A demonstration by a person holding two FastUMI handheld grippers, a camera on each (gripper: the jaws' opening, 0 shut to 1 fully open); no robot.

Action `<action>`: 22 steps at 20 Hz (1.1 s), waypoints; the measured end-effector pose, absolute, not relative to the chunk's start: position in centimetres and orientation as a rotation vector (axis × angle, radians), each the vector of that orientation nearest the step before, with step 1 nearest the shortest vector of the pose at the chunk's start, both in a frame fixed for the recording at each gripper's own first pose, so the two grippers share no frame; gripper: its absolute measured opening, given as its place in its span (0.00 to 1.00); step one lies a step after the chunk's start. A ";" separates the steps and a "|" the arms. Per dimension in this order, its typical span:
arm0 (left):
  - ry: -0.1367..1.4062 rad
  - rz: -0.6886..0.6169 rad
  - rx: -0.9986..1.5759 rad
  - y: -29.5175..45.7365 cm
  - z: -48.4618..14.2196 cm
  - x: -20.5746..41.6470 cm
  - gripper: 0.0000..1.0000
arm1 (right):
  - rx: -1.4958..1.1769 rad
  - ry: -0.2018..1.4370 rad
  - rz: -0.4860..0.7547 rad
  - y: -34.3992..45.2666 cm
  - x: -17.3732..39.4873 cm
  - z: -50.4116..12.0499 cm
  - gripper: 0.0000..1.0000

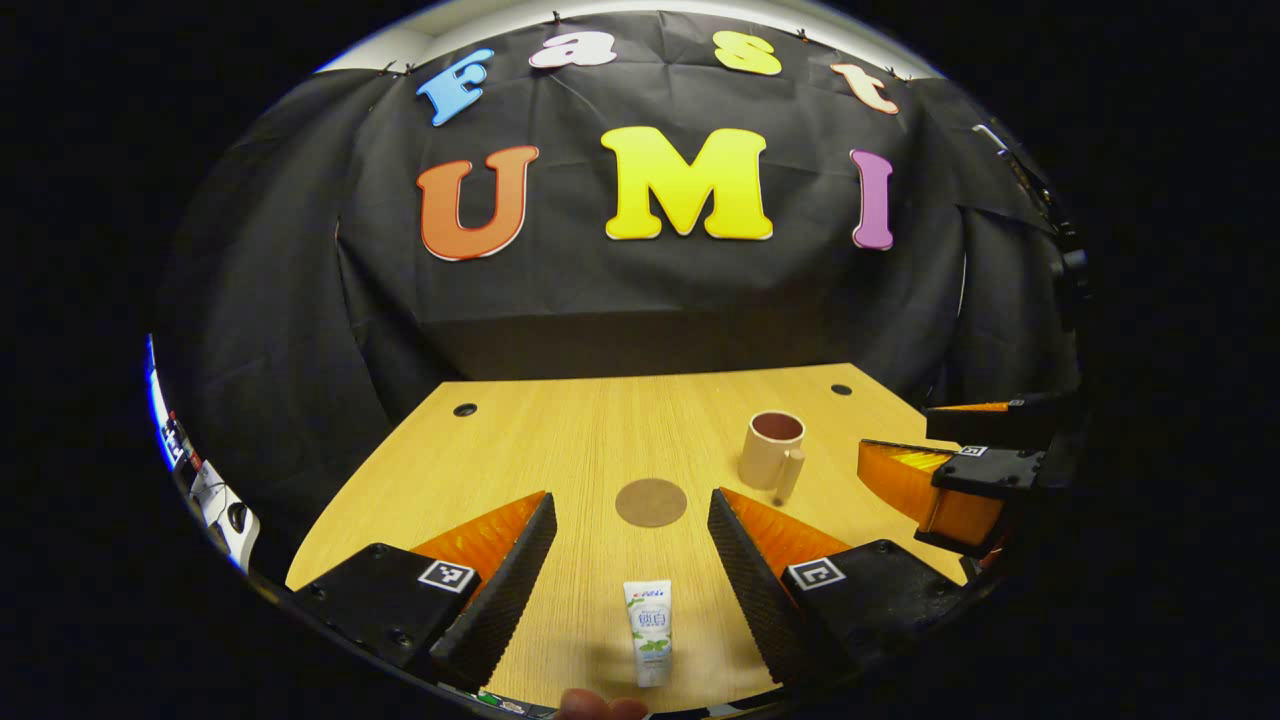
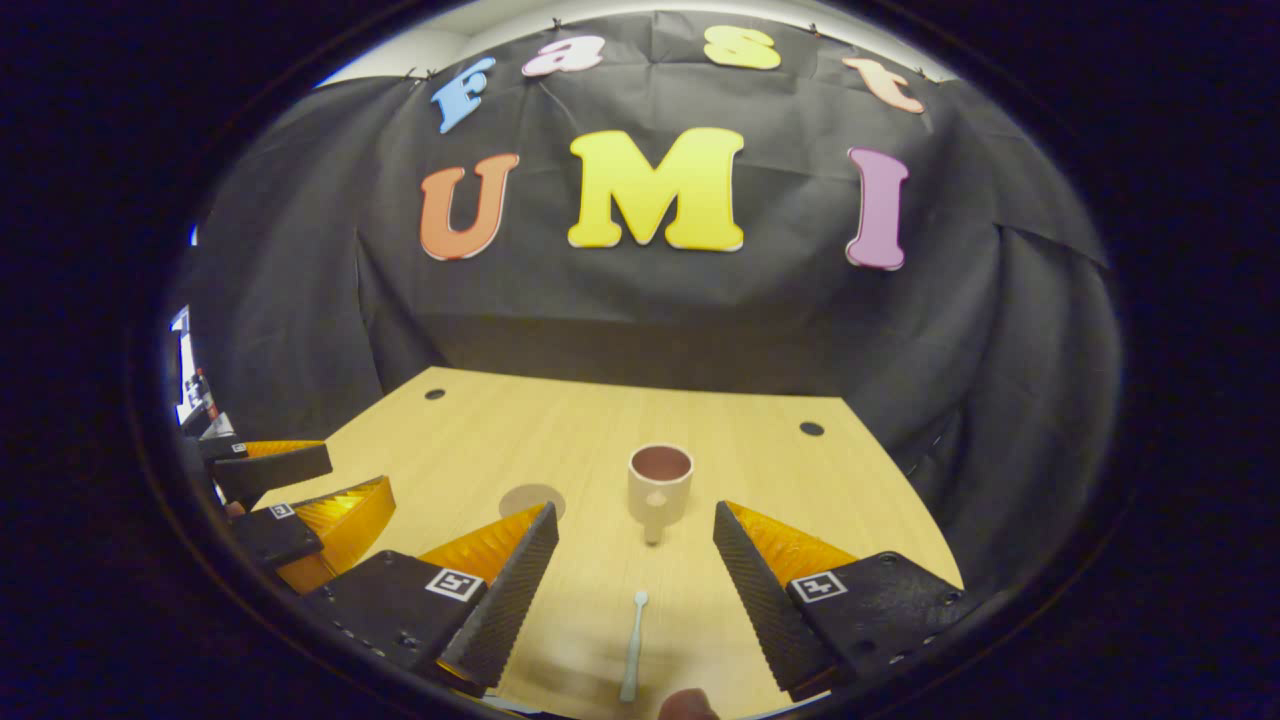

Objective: Put the toothbrush and toothpaste on the desktop into the cup, then pick up the cup and place it on the coaster on the desktop.

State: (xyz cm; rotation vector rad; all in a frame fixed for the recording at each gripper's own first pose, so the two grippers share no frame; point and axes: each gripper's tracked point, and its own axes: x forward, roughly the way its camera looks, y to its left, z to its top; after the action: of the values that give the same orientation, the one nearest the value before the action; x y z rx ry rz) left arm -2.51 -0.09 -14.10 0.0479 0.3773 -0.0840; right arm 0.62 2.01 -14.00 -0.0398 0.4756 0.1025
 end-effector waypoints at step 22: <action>0.776 -0.124 -0.015 0.4 -25.2 -5.7 0.98 | -0.057 1.250 0.049 0.8 0.1 -32.0 0.90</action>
State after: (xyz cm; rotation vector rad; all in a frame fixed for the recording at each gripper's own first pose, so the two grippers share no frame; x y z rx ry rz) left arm -5.75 0.44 -25.16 -0.0150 0.7761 -0.1244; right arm 0.14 0.78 -32.00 -0.0573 1.2503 0.0486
